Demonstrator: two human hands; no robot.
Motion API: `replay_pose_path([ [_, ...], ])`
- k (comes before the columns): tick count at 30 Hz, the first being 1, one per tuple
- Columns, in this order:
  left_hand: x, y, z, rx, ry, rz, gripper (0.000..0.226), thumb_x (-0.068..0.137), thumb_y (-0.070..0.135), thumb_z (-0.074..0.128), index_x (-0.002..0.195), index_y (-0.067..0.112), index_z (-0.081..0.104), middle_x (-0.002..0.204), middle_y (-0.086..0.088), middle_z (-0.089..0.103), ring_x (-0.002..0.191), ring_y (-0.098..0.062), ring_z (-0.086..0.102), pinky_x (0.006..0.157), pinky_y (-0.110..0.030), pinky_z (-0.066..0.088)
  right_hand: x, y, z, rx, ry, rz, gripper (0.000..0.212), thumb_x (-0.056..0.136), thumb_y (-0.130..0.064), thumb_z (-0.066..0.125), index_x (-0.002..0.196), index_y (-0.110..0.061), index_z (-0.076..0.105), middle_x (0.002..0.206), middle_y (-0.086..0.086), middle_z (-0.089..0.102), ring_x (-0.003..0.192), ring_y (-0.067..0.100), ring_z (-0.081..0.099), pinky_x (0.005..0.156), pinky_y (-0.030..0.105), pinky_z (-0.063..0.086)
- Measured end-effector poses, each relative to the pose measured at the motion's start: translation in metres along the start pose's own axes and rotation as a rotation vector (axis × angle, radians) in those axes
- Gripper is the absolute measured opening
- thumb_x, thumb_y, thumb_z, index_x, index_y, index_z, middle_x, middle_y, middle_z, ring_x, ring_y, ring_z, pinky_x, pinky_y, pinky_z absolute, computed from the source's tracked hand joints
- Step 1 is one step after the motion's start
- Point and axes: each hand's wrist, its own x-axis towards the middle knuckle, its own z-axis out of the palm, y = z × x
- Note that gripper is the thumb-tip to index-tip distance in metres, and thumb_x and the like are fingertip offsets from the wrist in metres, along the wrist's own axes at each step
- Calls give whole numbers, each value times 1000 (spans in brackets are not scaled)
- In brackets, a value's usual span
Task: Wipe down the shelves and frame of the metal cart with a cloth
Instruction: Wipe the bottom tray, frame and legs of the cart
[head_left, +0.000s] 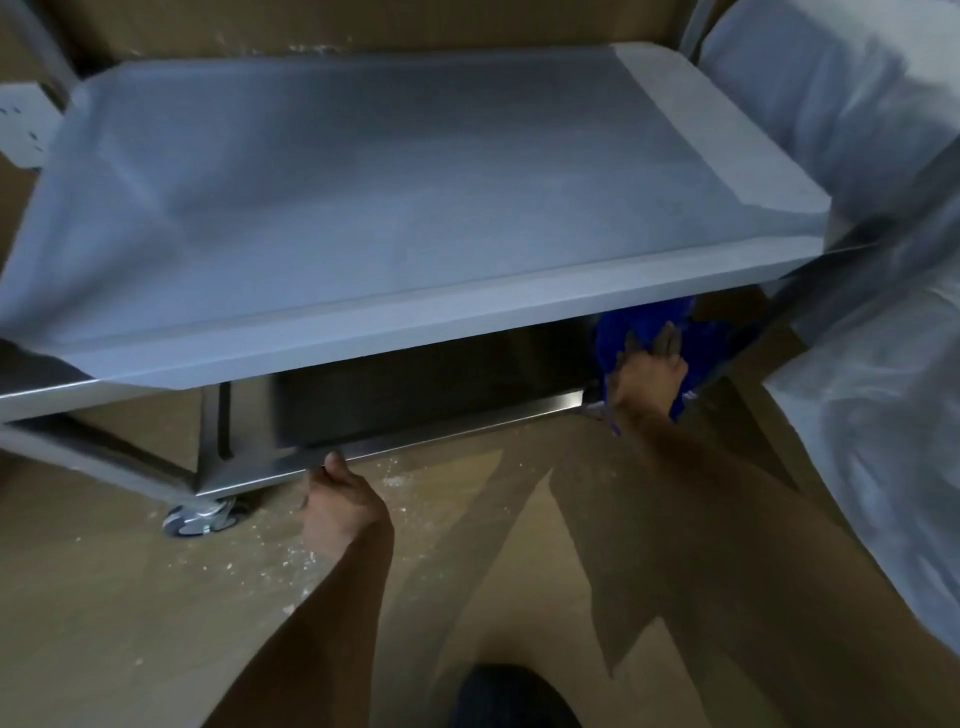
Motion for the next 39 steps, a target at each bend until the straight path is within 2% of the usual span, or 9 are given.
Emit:
replay_pose_path([
  [3, 1, -1, 6, -105, 42, 1, 45, 104, 46, 27, 96, 12, 53, 89, -22, 64, 81, -36, 61, 73, -40, 42, 15, -21, -5, -179, -81, -10, 58, 97, -28, 51, 151, -21, 29, 161, 21, 15, 150, 37, 12, 110, 52, 35],
  [6, 6, -5, 6, -150, 31, -27, 42, 104, 44, 29, 95, 11, 55, 87, -21, 64, 80, -33, 59, 72, -37, 41, -37, -85, 13, -265, -146, -149, 79, 93, -38, 56, 157, -22, 13, 162, 23, 8, 150, 39, 8, 116, 51, 25],
  [10, 11, -5, -1, -149, -4, -3, 43, 104, 40, 35, 86, 7, 56, 80, -19, 58, 81, -35, 58, 68, -35, 36, -103, -189, 28, -43, -234, -621, 69, 85, -34, 61, 149, -28, 34, 150, 15, 34, 139, 36, 28, 112, 47, 27],
  [14, 22, -18, -6, -125, -26, 52, 54, 102, 47, 31, 89, 6, 64, 85, -22, 65, 81, -39, 61, 71, -43, 50, -161, -243, 30, 16, -301, -1002, 58, 91, -36, 59, 147, -35, 41, 160, 10, 23, 146, 29, 20, 118, 44, 18],
  [18, 23, -21, -9, -147, -32, 40, 58, 97, 55, 32, 87, 10, 67, 83, -20, 67, 78, -38, 62, 75, -48, 54, -156, -215, 38, 60, -175, -824, 51, 98, -42, 48, 148, -41, 37, 162, 11, 21, 150, 31, 11, 119, 53, 5],
  [26, 3, -2, -2, -21, 8, -50, 50, 105, 41, 26, 94, 7, 61, 93, -26, 64, 89, -42, 63, 77, -44, 47, -45, -73, 13, 120, -101, -47, 56, 102, -47, 35, 155, -34, 22, 164, 18, 10, 151, 36, 8, 119, 55, 10],
  [29, -18, 15, 14, 84, 13, 154, 41, 105, 34, 30, 91, 6, 57, 91, -25, 62, 86, -41, 63, 72, -42, 45, -8, -17, 9, 190, -33, 166, 58, 100, -45, 43, 154, -30, 29, 163, 21, 10, 150, 38, 7, 119, 54, 12],
  [34, -48, 69, 51, 278, -58, 780, 25, 97, 28, 53, 112, 11, 62, 104, -17, 52, 98, -36, 50, 81, -42, 38, 8, 22, 23, 270, 123, 287, 56, 100, -40, 48, 152, -26, 34, 161, 23, 16, 147, 41, 17, 116, 55, 19],
  [39, -55, 121, 95, 279, -68, 796, 36, 96, 29, 48, 128, 17, 58, 132, -14, 50, 121, -34, 44, 102, -49, 33, 35, 21, 20, 105, 60, 192, 65, 96, -47, 48, 154, -22, 29, 157, 28, 19, 143, 43, 22, 116, 55, 22],
])
